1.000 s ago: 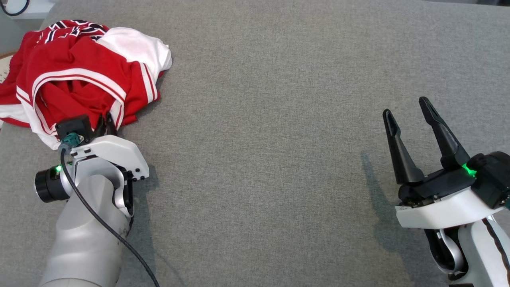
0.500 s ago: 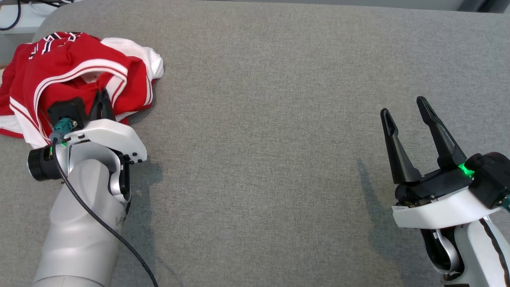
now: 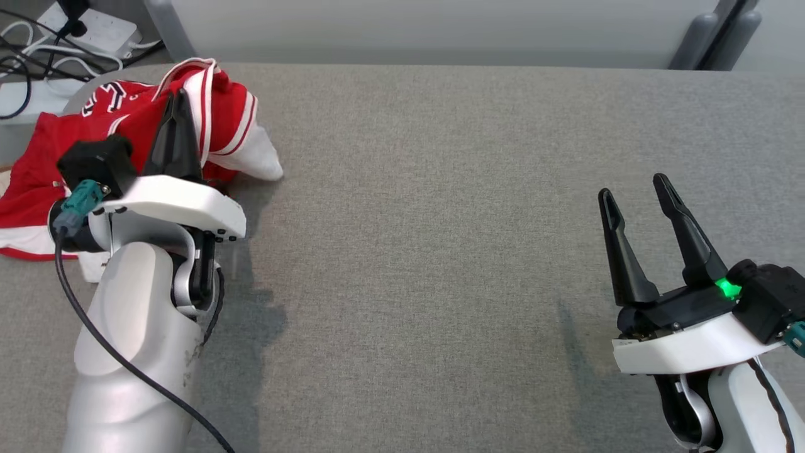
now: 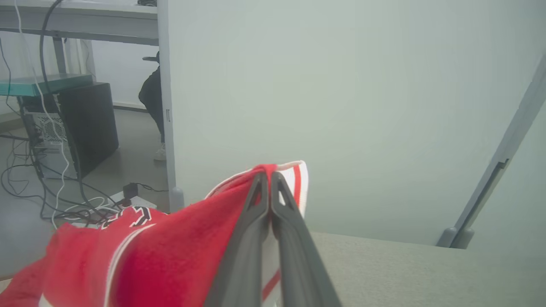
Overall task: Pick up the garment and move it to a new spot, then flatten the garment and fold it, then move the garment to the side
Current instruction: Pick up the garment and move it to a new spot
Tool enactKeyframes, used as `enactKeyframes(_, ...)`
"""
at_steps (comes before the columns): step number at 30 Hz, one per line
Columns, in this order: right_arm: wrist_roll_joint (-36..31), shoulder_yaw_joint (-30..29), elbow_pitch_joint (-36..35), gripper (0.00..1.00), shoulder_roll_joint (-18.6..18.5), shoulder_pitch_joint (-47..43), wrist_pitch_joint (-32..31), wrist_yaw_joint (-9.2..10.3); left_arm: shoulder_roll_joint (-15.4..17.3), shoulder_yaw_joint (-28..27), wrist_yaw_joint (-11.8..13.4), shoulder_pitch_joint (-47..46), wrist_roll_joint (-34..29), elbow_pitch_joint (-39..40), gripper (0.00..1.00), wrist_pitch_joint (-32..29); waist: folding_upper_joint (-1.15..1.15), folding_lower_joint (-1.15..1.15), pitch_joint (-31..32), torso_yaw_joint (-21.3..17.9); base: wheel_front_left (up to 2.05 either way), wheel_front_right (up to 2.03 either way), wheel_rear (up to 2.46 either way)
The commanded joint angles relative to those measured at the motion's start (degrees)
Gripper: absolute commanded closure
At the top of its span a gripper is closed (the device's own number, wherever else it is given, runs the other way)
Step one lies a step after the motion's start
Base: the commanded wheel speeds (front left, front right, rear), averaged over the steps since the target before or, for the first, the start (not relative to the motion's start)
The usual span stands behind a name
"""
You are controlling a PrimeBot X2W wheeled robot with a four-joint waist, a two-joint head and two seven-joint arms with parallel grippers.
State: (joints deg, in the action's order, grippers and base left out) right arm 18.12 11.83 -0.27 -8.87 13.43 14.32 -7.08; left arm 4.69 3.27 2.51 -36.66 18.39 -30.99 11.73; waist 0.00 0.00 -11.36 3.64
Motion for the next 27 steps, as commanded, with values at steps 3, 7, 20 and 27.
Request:
enactKeyframes(3, 0.4, 0.8, -0.8, 0.00, 0.7, -0.8, 0.7, -0.41, 1.3, -1.7, -1.8, -0.2, 3.0, 6.2, 1.00, -2.8, 0.00, 0.00, 2.7, -1.6, 0.00, 0.00, 0.00)
enactKeyframes(7, 0.4, 0.5, -0.5, 0.00, 1.5, -1.8, 0.7, -0.41, 1.9, -0.7, -3.1, 0.0, 4.2, 11.7, 1.00, -7.8, 0.00, 0.00, 4.8, -3.0, 0.00, 0.00, 0.00)
enactKeyframes(20, 0.5, 0.3, 0.1, 0.00, 3.3, -4.1, 0.7, -0.41, -0.8, 4.2, -6.0, -4.5, 12.9, 23.1, 1.00, -18.6, 0.00, 0.00, 9.5, -8.2, 0.00, 0.00, 0.00)
enactKeyframes(27, 0.6, 0.5, 0.4, 0.00, 3.9, -4.4, 0.7, -0.41, -1.7, 8.1, -6.5, -11.9, 17.9, 19.6, 1.00, -16.5, 0.00, 0.00, 10.5, -11.7, 0.00, 0.00, 0.00)
